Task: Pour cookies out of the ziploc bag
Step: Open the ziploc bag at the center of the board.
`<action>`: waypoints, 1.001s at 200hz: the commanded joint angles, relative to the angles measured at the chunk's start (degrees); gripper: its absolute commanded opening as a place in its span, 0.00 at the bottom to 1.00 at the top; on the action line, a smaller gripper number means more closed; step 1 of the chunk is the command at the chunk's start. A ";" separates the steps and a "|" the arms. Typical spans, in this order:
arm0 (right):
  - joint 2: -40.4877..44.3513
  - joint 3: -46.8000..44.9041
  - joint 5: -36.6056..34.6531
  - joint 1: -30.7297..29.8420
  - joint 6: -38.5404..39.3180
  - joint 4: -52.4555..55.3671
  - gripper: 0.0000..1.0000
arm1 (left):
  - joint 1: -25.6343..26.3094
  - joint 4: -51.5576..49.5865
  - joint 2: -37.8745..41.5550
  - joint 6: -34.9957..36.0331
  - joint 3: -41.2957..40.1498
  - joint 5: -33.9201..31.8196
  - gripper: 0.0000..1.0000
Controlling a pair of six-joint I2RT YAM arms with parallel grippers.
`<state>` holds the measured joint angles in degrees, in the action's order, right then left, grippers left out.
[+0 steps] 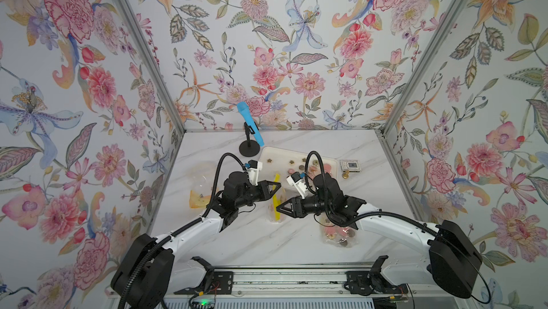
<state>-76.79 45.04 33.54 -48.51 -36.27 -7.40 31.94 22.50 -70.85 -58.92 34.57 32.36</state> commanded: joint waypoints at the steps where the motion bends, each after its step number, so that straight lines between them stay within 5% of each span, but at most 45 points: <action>1: 0.61 2.34 -5.07 -1.81 0.66 1.85 0.34 | 0.14 -1.05 1.61 0.20 1.83 -1.41 0.17; 40: 3.15 2.02 -11.90 -3.40 0.47 4.22 0.27 | 0.21 -1.63 1.77 0.22 1.82 -1.86 0.23; 58: 4.31 1.00 -13.14 -2.54 0.37 4.28 0.35 | 0.14 -1.76 2.02 0.27 1.73 -1.13 0.31; 74: 4.98 0.32 -12.83 -1.48 0.01 3.93 0.46 | 0.13 -2.16 2.51 0.55 1.83 -0.76 0.34; 131: 4.46 -0.87 -9.59 1.60 -2.02 0.45 0.43 | 0.05 -4.32 4.41 0.97 1.90 -0.36 0.35; 200: 2.36 -0.09 -7.12 2.18 -4.18 -2.84 0.46 | -0.77 -10.90 8.18 2.99 1.77 -0.63 0.48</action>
<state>-72.99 44.62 25.12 -46.35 -39.07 -7.75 31.86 15.46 -64.71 -57.76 34.72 31.16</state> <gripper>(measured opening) 0.463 0.481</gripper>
